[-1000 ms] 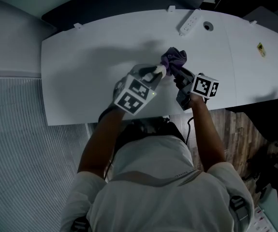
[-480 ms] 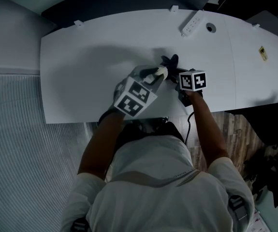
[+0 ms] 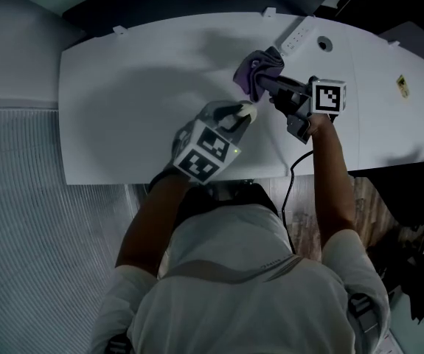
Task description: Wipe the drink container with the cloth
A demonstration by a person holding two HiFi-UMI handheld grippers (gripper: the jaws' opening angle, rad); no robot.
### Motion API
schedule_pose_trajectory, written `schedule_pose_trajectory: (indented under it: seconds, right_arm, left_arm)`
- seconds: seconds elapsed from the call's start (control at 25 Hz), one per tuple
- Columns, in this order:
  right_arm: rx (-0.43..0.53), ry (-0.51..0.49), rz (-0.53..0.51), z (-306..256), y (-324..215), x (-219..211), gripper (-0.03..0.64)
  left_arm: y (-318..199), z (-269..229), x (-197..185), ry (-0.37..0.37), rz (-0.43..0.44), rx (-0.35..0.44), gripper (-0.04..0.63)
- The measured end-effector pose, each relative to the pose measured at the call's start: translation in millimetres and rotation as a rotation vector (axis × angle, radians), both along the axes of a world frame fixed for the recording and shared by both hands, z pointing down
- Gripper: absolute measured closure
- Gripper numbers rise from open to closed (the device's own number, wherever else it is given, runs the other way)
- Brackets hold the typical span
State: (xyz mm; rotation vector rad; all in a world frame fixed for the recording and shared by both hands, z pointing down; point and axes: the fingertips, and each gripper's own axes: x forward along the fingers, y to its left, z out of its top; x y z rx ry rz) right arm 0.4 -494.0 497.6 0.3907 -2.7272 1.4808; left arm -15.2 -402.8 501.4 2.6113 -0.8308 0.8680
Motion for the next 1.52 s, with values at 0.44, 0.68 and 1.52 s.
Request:
schedule_pose_trajectory:
  seconds: [0.44, 0.68, 1.52]
  right_arm:
    - [-0.166, 0.014, -0.38, 14.3, 22.2, -52.2, 0.526]
    - [-0.2, 0.04, -0.424, 31.1, 24.7, -57.0, 0.526]
    - [-0.189, 0.549, -0.44, 161.2, 20.7, -40.4, 0.528]
  left_arm:
    - [1.4, 4.7, -1.6, 0.006, -0.007, -0.002, 0.499]
    - [0.3, 6.0, -3.8, 0.0, -0.003, -0.002, 0.498]
    - [-0.4, 3.7, -1.1, -0.004, -0.03, 0.031, 0.501]
